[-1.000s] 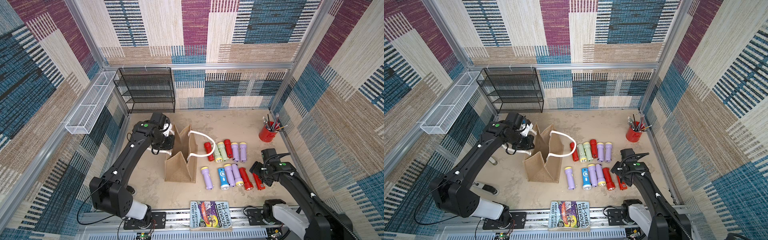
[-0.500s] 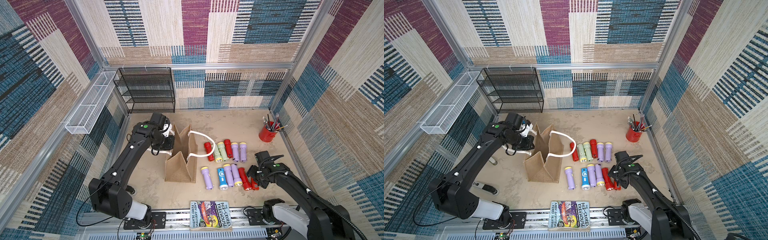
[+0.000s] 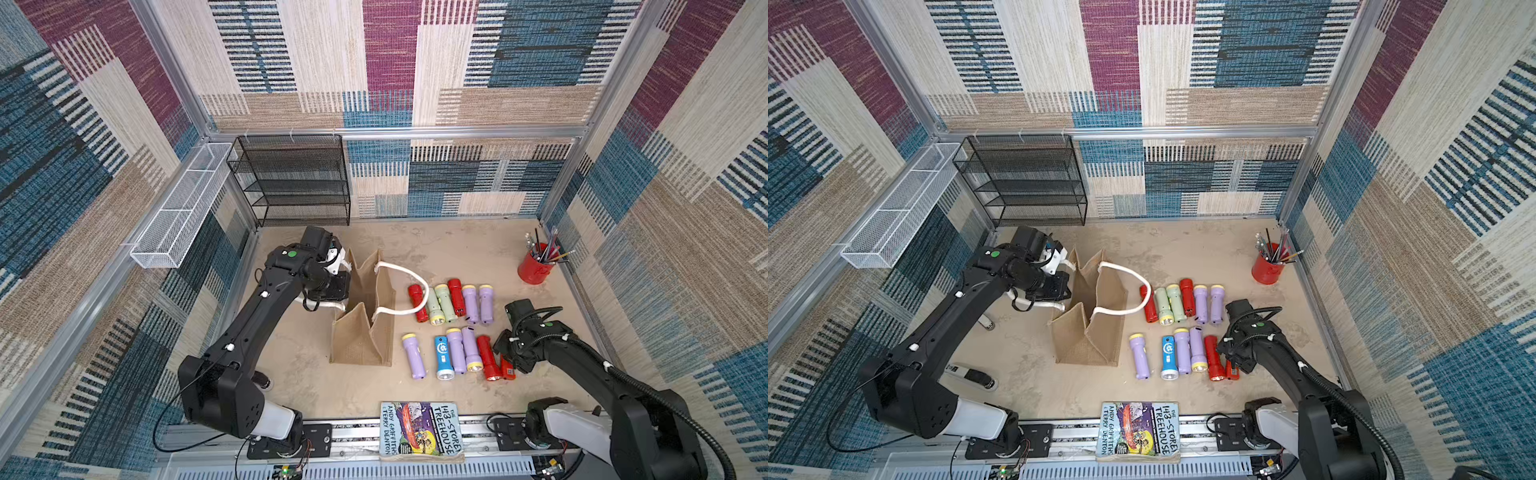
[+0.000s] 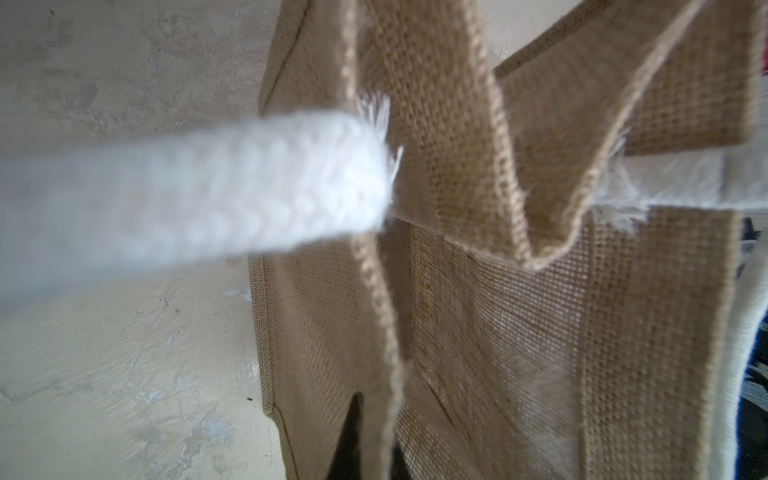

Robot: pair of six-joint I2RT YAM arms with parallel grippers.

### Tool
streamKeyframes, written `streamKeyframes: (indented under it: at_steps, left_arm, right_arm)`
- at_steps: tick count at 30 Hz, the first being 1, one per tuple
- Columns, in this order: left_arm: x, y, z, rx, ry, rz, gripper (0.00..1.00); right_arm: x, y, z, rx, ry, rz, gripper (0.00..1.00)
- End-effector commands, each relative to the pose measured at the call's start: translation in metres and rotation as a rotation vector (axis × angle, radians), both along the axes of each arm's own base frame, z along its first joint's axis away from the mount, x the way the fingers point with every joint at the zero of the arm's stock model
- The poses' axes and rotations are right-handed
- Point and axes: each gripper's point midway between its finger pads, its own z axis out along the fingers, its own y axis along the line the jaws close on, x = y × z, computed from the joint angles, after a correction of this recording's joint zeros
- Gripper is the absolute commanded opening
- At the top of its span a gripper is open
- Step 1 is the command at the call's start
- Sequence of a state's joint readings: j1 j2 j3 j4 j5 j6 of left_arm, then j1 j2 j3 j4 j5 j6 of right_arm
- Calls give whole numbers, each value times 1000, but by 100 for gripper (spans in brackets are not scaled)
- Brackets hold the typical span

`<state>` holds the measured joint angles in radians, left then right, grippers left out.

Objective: Put the flashlights into the tote bags
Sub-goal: Pick up the flashlight from the center of the board.

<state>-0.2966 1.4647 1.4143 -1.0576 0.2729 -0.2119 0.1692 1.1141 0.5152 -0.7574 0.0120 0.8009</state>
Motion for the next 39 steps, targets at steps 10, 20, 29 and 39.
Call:
streamKeyframes:
  at_steps: [10,20,29,39]
  left_arm:
    - [-1,-4,2,-25,-15,-25,4]
    - [0,-4,3,-27,-27,-27,4]
    - [-2,-3,11,-39,-51,-27,4]
    - [-1,-7,12,-68,-52,-27,4]
  right_arm:
    - [11,-3,-1,-20,-32,-30,55]
    - [34,-8,15,-57,-119,-33,40]
    - [51,-16,53,-102,-227,-38,32]
    - [78,18,119,36,-417,129,29]
